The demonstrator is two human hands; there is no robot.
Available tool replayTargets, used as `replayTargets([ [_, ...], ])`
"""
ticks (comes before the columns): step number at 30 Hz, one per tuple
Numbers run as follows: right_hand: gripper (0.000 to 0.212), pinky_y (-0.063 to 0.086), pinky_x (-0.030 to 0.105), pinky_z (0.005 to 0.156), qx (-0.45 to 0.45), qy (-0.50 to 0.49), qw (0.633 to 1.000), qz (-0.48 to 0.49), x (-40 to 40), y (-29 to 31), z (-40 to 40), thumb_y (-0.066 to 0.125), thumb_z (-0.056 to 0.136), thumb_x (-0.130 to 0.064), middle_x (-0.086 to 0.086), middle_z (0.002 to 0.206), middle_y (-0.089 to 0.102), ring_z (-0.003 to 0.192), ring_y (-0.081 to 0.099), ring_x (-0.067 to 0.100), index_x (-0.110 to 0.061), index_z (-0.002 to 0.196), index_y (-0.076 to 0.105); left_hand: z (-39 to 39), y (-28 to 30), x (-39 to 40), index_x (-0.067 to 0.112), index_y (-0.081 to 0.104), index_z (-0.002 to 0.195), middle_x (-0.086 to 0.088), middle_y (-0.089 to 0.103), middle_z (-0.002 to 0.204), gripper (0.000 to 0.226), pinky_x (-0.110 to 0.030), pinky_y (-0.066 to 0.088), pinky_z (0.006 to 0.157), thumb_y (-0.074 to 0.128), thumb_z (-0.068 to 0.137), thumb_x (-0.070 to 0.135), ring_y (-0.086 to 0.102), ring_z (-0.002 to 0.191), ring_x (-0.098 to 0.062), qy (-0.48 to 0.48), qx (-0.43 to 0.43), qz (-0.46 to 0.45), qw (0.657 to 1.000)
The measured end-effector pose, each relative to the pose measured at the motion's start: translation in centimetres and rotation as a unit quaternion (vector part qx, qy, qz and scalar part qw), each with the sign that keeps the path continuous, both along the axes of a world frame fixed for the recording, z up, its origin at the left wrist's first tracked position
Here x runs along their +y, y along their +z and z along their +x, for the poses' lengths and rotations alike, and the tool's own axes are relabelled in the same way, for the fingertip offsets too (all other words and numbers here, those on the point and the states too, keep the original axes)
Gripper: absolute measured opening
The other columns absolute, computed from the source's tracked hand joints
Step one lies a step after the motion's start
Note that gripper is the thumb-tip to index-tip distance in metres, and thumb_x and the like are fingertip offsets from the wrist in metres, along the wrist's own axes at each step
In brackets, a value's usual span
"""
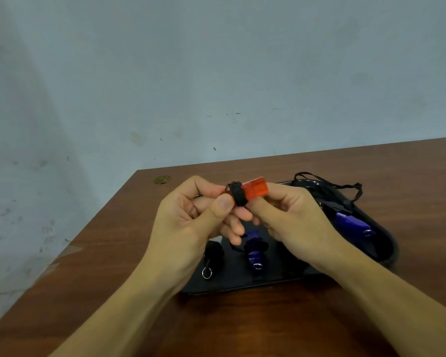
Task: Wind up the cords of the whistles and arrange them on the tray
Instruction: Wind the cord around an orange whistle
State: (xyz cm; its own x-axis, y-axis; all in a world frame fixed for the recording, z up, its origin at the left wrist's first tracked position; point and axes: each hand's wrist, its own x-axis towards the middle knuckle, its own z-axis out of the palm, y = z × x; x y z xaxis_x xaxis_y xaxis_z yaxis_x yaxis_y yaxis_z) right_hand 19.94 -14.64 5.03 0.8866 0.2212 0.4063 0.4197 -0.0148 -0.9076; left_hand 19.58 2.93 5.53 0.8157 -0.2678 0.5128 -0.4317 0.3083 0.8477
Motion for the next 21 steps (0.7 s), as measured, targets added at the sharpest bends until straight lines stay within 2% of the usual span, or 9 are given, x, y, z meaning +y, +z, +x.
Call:
replayTargets([
  [3, 0.016, 0.045, 0.013, 0.066, -0.125, -0.066, 0.981, -0.133, 0.0, -0.5, -0.1, 0.060, 0.098, -0.020, -0.014, 0.070, 0.064, 0.068, 0.061, 0.001, -0.023, 0.090, 0.074, 0.4, -0.1, 0.2, -0.004, 0.053, 0.094, -0.022, 0.072, 0.075, 0.015, -0.031, 0.055, 0.052, 0.063, 0.090, 0.007, 0.065, 0.057, -0.026, 0.084, -0.004, 0.011, 0.996],
  [6, 0.013, 0.044, 0.013, 0.069, -0.203, -0.102, 0.946, -0.233, 0.0, -0.7, -0.3, 0.060, 0.097, -0.028, -0.019, 0.081, 0.065, 0.081, 0.064, 0.006, -0.027, 0.096, 0.073, 0.7, 0.0, 0.5, -0.004, 0.053, 0.093, -0.020, 0.070, 0.071, 0.013, -0.032, 0.056, 0.052, 0.060, 0.088, 0.005, 0.064, 0.056, -0.028, 0.166, -0.024, 0.047, 0.985],
  [8, 0.014, 0.041, 0.012, 0.066, -0.243, -0.111, 0.926, -0.268, 0.0, -0.3, -0.5, 0.059, 0.097, -0.031, -0.022, 0.080, 0.062, 0.078, 0.062, 0.003, -0.027, 0.098, 0.073, 0.9, -0.1, 0.8, -0.003, 0.053, 0.094, -0.018, 0.069, 0.070, 0.005, -0.032, 0.056, 0.053, 0.058, 0.093, -0.002, 0.064, 0.057, -0.030, 0.202, -0.047, 0.096, 0.974],
  [11, 0.011, 0.037, 0.006, 0.064, -0.297, -0.127, 0.907, -0.270, -0.5, 0.6, -0.6, 0.063, 0.097, -0.026, -0.029, 0.076, 0.053, 0.072, 0.056, -0.008, -0.024, 0.093, 0.072, 0.8, -0.2, 1.0, 0.004, 0.056, 0.091, -0.010, 0.069, 0.070, 0.006, -0.031, 0.055, 0.055, 0.059, 0.094, 0.000, 0.065, 0.057, -0.028, 0.220, -0.080, 0.167, 0.958],
  [14, 0.013, 0.040, 0.006, 0.068, -0.322, -0.144, 0.903, -0.246, -1.1, 1.3, -0.2, 0.064, 0.094, -0.028, -0.025, 0.081, 0.059, 0.075, 0.060, -0.007, -0.020, 0.092, 0.074, 0.4, -0.3, 1.1, 0.015, 0.058, 0.089, -0.005, 0.070, 0.070, 0.012, -0.029, 0.055, 0.056, 0.062, 0.094, 0.004, 0.066, 0.059, -0.021, 0.206, -0.102, 0.223, 0.947],
  [17, 0.014, 0.045, 0.010, 0.068, -0.306, -0.126, 0.924, -0.193, -1.4, 1.4, 0.0, 0.070, 0.089, -0.028, -0.016, 0.079, 0.066, 0.076, 0.066, 0.004, -0.016, 0.087, 0.076, 0.1, -0.4, 1.2, 0.017, 0.058, 0.089, -0.005, 0.069, 0.071, 0.012, -0.032, 0.055, 0.055, 0.062, 0.094, 0.007, 0.066, 0.060, -0.022, 0.154, -0.113, 0.255, 0.948],
  [21, 0.016, 0.048, 0.015, 0.063, -0.206, -0.060, 0.972, -0.094, -1.8, 1.6, -0.1, 0.073, 0.082, -0.029, -0.010, 0.072, 0.070, 0.067, 0.066, 0.007, -0.013, 0.080, 0.075, -0.5, -0.3, 1.0, 0.010, 0.057, 0.090, -0.012, 0.069, 0.071, 0.006, -0.033, 0.055, 0.053, 0.062, 0.094, 0.009, 0.064, 0.057, -0.025, 0.069, -0.103, 0.223, 0.967],
])
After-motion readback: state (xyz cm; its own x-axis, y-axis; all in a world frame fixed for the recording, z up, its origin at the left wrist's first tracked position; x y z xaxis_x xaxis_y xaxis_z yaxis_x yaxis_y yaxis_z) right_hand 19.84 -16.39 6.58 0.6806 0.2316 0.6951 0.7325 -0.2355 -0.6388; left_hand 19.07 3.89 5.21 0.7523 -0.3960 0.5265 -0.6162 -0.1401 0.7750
